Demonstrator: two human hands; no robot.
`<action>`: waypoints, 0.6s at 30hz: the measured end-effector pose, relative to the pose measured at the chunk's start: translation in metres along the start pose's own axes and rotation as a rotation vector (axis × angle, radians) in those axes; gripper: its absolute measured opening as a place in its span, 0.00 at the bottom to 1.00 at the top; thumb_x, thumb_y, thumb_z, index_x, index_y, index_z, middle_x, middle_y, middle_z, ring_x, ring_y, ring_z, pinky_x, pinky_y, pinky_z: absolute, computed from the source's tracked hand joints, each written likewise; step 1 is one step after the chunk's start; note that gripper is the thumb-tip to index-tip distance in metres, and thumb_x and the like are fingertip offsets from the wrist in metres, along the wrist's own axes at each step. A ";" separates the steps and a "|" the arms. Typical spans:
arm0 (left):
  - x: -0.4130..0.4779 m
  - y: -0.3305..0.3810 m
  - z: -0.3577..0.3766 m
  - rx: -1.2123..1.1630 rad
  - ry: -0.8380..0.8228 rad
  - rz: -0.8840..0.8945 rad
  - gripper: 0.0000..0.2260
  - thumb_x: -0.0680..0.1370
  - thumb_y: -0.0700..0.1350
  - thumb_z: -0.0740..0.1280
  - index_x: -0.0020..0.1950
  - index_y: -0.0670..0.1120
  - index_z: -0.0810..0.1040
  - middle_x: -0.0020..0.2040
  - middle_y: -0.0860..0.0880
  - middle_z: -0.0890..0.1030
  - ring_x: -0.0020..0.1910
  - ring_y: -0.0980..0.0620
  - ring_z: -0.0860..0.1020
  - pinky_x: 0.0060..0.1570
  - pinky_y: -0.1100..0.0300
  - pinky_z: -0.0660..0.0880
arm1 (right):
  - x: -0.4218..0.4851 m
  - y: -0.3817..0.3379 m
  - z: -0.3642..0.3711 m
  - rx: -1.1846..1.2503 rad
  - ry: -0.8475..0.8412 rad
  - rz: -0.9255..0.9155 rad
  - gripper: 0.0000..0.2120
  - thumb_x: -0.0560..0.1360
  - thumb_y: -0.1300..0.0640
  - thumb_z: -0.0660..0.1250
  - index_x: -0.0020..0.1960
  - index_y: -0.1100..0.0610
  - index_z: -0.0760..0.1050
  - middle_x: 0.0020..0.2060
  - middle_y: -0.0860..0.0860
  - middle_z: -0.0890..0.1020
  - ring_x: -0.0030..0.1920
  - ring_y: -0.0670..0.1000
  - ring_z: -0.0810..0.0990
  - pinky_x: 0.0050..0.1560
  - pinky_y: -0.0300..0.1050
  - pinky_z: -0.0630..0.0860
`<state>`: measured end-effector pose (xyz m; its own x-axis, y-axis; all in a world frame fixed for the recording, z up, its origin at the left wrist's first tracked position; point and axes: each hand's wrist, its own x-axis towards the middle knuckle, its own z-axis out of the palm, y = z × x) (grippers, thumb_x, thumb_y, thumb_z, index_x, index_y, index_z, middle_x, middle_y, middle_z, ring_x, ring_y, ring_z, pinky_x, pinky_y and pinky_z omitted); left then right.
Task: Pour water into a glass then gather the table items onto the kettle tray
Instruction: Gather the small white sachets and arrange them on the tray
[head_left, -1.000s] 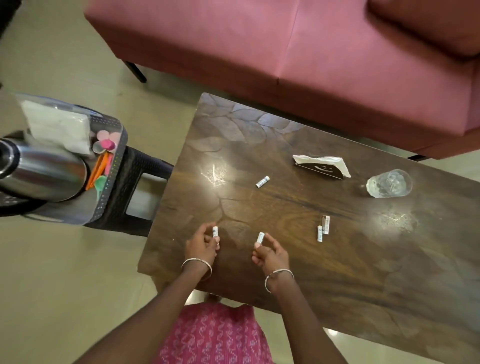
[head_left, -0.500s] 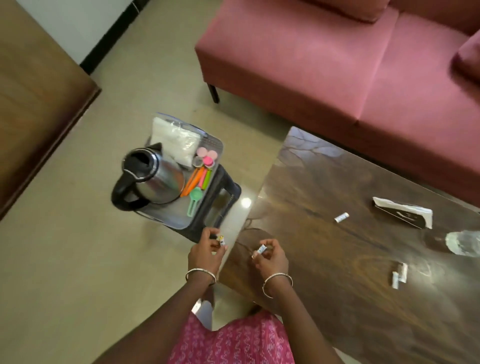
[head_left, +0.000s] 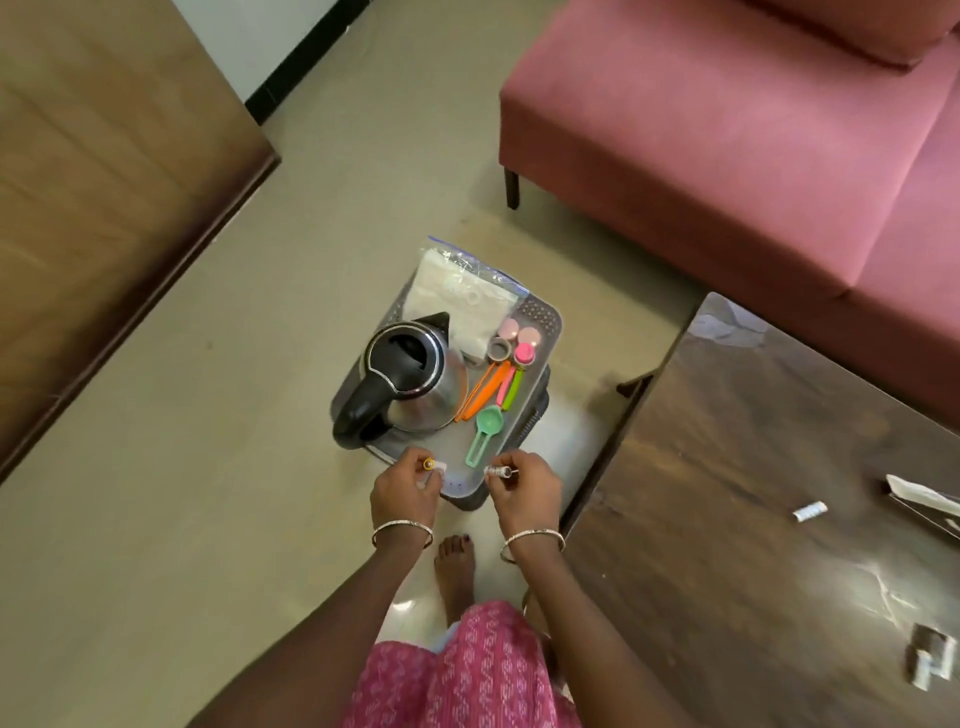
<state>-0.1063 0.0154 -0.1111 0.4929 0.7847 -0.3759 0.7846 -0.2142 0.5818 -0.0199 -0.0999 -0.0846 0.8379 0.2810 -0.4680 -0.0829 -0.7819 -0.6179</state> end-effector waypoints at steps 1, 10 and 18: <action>0.009 -0.002 0.002 0.015 -0.020 -0.011 0.06 0.71 0.43 0.73 0.47 0.47 0.81 0.41 0.47 0.85 0.42 0.44 0.82 0.43 0.53 0.78 | 0.008 -0.005 0.006 -0.037 -0.020 -0.009 0.06 0.70 0.61 0.72 0.47 0.55 0.82 0.44 0.52 0.83 0.45 0.53 0.81 0.45 0.43 0.73; 0.057 -0.004 0.029 0.566 -0.197 0.029 0.08 0.75 0.47 0.64 0.47 0.46 0.80 0.43 0.43 0.84 0.46 0.41 0.82 0.36 0.58 0.71 | 0.068 -0.025 0.040 -0.280 -0.135 -0.029 0.08 0.73 0.65 0.66 0.48 0.55 0.80 0.48 0.56 0.84 0.51 0.60 0.80 0.48 0.47 0.75; 0.053 -0.004 0.034 0.654 -0.134 0.158 0.12 0.81 0.51 0.60 0.45 0.49 0.80 0.36 0.47 0.83 0.37 0.46 0.83 0.31 0.60 0.70 | 0.079 -0.023 0.067 -0.391 -0.144 -0.138 0.09 0.74 0.63 0.65 0.52 0.59 0.81 0.51 0.59 0.78 0.50 0.64 0.79 0.47 0.50 0.74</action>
<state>-0.0706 0.0382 -0.1577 0.6296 0.6452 -0.4328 0.7443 -0.6606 0.0980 0.0118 -0.0229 -0.1498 0.7407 0.4506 -0.4983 0.2583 -0.8757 -0.4079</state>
